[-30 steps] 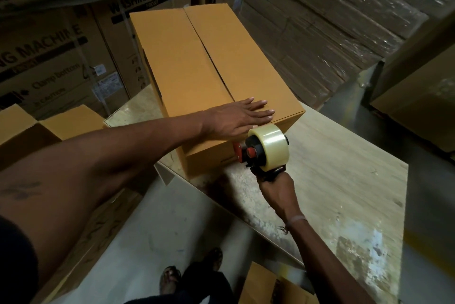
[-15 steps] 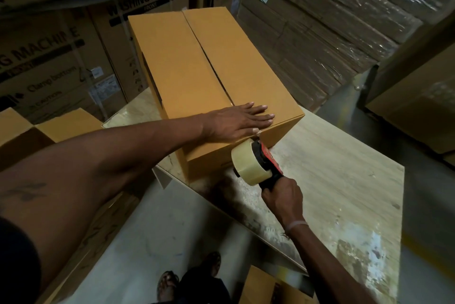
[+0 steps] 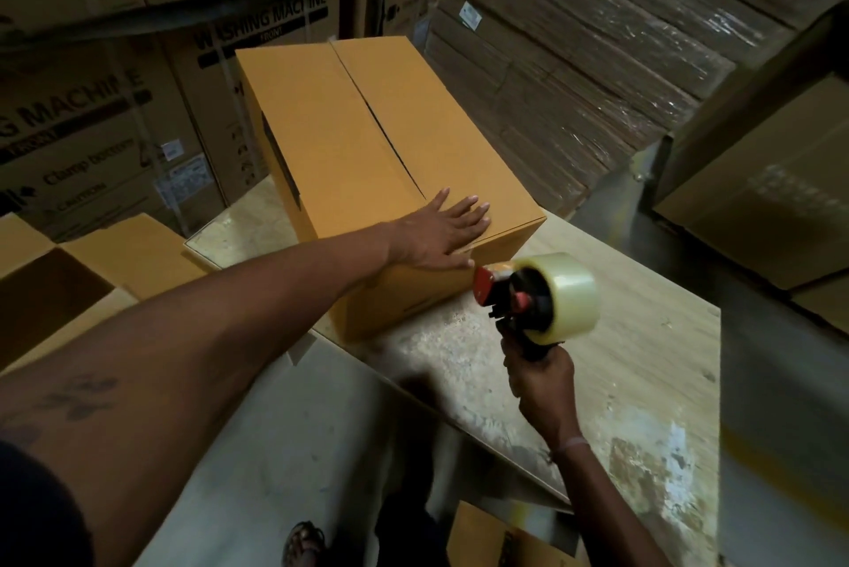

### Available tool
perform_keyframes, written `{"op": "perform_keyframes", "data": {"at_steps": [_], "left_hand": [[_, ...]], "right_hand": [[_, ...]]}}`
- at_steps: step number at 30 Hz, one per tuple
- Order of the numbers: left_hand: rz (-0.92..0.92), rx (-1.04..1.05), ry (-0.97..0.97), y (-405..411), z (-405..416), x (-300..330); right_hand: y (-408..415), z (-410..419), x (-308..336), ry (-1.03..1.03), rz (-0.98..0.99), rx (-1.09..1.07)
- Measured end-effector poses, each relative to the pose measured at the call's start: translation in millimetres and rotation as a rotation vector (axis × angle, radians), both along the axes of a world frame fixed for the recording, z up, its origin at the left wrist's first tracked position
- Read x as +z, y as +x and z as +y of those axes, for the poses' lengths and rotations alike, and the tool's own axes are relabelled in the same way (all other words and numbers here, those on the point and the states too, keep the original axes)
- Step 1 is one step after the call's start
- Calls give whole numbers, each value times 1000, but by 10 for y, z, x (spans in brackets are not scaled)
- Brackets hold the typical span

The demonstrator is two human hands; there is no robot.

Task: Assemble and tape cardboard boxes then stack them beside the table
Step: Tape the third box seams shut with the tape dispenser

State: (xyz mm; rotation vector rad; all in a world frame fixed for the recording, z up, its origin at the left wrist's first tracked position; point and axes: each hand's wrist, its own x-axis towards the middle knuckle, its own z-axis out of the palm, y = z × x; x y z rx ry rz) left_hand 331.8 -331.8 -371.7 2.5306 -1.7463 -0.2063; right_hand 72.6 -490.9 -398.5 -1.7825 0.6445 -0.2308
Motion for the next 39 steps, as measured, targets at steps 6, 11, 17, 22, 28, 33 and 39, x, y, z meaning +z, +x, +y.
{"op": "perform_keyframes", "data": {"at_steps": [6, 11, 17, 22, 28, 33, 39], "left_hand": [[-96, 247, -40, -370, -124, -114], [-189, 252, -147, -463, -58, -155], [-130, 277, -193, -462, -96, -180], [-138, 211, -138, -371, -116, -199], [-176, 86, -80, -353, -36, -273], [-41, 21, -224, -452, 174, -121], [-13, 982, -289, -466, 364, 233]], "right_hand": [[352, -137, 411, 204, -161, 10], [633, -136, 694, 234, -140, -4], [827, -235, 842, 270, -140, 19], [991, -251, 971, 216, -107, 99], [1196, -266, 1133, 157, -36, 218], [1453, -304, 1204, 61, -134, 275], [2195, -751, 522, -206, -57, 383]]}}
